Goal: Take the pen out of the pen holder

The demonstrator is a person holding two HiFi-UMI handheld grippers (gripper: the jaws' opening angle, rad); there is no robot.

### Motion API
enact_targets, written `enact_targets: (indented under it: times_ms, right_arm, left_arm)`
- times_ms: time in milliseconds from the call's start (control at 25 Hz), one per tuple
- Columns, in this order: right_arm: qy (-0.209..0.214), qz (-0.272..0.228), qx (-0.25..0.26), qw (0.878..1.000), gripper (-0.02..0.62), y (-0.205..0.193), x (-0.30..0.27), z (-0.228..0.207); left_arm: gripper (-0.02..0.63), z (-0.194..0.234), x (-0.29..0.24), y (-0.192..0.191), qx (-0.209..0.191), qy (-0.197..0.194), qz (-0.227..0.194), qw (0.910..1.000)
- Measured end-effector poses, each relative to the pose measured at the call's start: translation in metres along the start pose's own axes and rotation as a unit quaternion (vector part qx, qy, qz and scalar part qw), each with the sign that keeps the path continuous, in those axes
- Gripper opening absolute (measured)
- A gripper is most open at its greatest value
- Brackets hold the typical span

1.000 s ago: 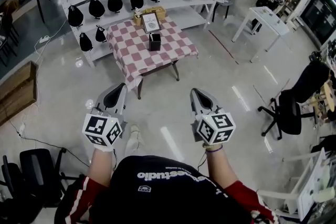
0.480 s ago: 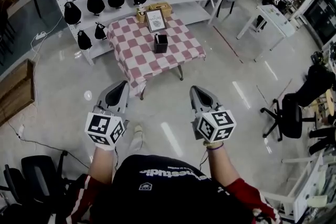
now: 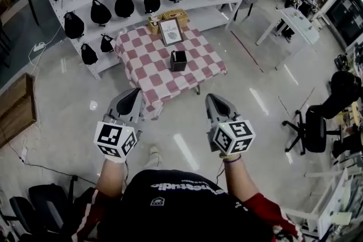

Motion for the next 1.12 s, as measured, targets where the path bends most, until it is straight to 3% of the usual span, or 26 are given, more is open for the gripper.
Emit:
enact_targets:
  times_ms: [600,1120]
  right_arm:
    - [-0.021,-0.006,0.009,1.0,0.002,0.034,-0.091,0.023]
    - [-0.032,0.014,0.027,0.999,0.002,0.036,-0.106,0.028]
  left_arm:
    - [0.005,0.093,-0.049,0.012,0.01,-0.035,-0.008,0.9993]
    - [0.005,0.115,-0.055,-0.003,0.032,-0.036,-0.009,0.9988]
Point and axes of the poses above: the fingertips, and each gripper's own axes: x backward along the fingers, z to its left, y out of its top, the point moved 10 cm from there along x, backward along the fingers
